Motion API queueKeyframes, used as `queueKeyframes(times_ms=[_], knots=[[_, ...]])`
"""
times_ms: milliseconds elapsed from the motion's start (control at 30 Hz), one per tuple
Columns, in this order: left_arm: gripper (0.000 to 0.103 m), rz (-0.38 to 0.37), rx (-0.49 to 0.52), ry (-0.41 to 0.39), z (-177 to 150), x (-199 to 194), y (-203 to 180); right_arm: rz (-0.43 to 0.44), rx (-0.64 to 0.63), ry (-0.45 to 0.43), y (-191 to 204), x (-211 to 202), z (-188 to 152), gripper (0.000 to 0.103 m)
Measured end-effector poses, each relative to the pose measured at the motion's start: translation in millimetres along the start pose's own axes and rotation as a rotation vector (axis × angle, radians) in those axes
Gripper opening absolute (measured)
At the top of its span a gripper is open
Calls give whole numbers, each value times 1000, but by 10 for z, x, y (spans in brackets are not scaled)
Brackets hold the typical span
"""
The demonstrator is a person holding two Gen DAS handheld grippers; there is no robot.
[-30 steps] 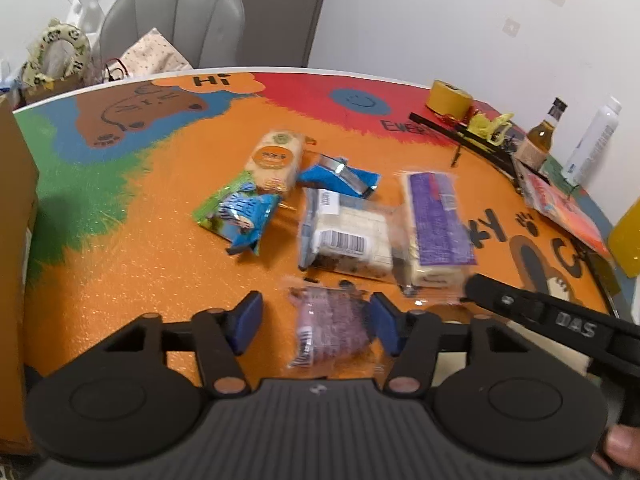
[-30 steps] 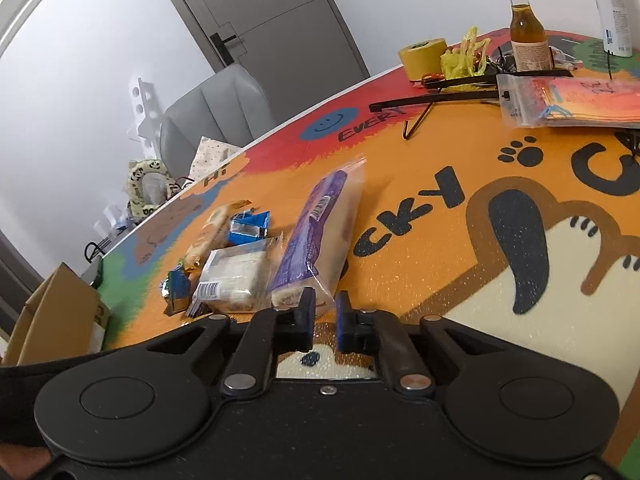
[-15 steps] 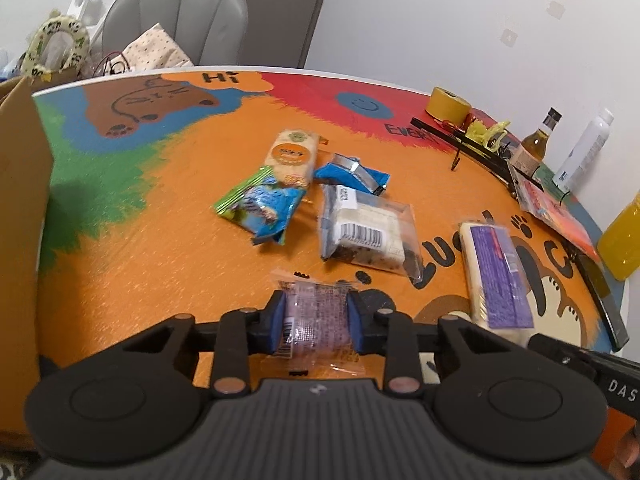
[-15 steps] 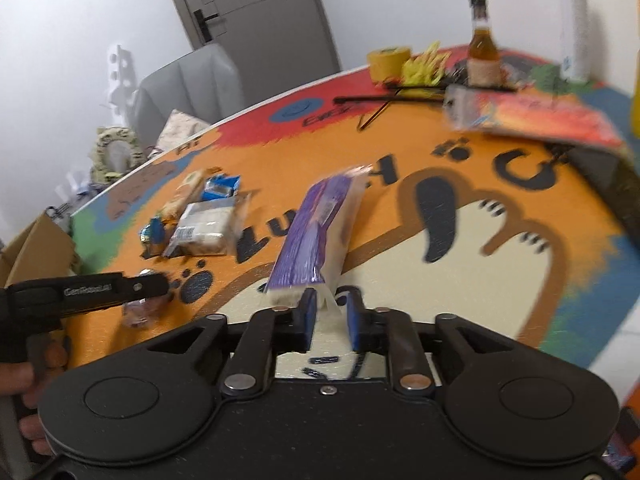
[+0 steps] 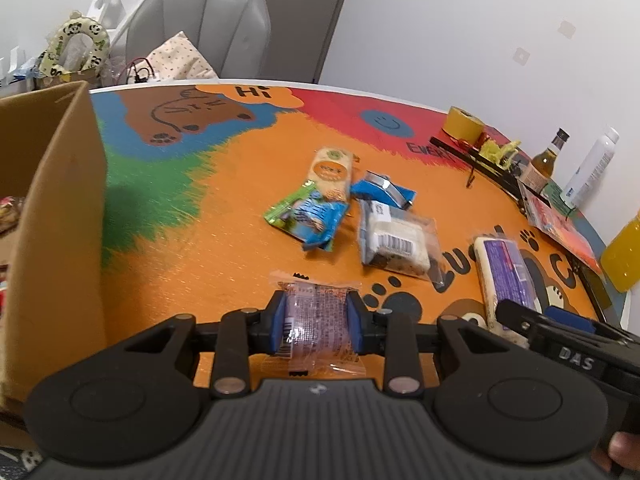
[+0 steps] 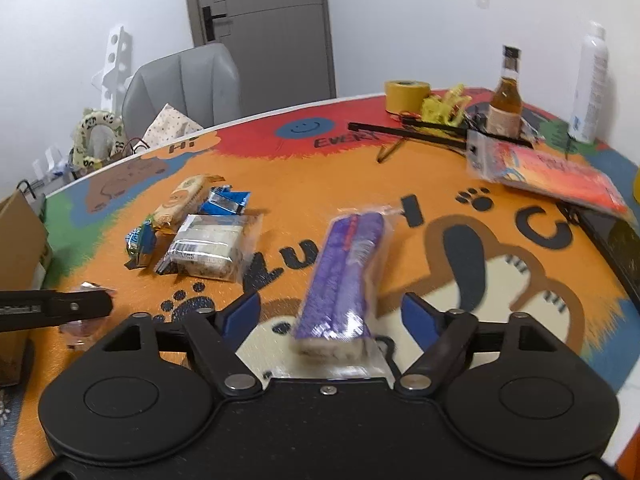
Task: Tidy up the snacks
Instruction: 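Grasp the pink wrapped packet with the left tool while the right tool grasps the purple bar packet, then carry the pink packet over the box and open the left tool while the right tool carries the purple bar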
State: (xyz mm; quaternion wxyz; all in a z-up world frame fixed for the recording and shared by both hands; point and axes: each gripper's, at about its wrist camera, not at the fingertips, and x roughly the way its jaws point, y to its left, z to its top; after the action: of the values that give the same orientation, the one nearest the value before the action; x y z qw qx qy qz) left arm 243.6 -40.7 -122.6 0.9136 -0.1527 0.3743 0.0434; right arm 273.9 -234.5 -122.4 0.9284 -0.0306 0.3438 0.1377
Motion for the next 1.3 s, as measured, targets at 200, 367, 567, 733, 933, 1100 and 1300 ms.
queueKeyframes(times_ms=[200, 367, 567, 733, 933, 1100, 1300], knots=[[30, 16, -2, -17, 32, -92, 30, -27, -8, 27, 48, 184, -22, 57], [30, 23, 2, -30, 35, -182, 39, 0, 8, 18, -4, 128, -58, 35], [30, 12, -16, -56, 62, -290, 85, 63, 48, -27, -1, -65, -21, 32], [30, -3, -28, -84, 108, -439, 111, 108, 56, -61, 119, -243, 66, 31], [30, -19, -24, -124, 196, -667, 150, 155, 46, -99, 300, -439, 197, 31], [30, -26, -30, -143, 254, -813, 238, 206, 31, -120, 469, -539, 268, 31], [30, -26, -44, -158, 313, -1002, 457, 241, 4, -128, 753, -648, 336, 31]])
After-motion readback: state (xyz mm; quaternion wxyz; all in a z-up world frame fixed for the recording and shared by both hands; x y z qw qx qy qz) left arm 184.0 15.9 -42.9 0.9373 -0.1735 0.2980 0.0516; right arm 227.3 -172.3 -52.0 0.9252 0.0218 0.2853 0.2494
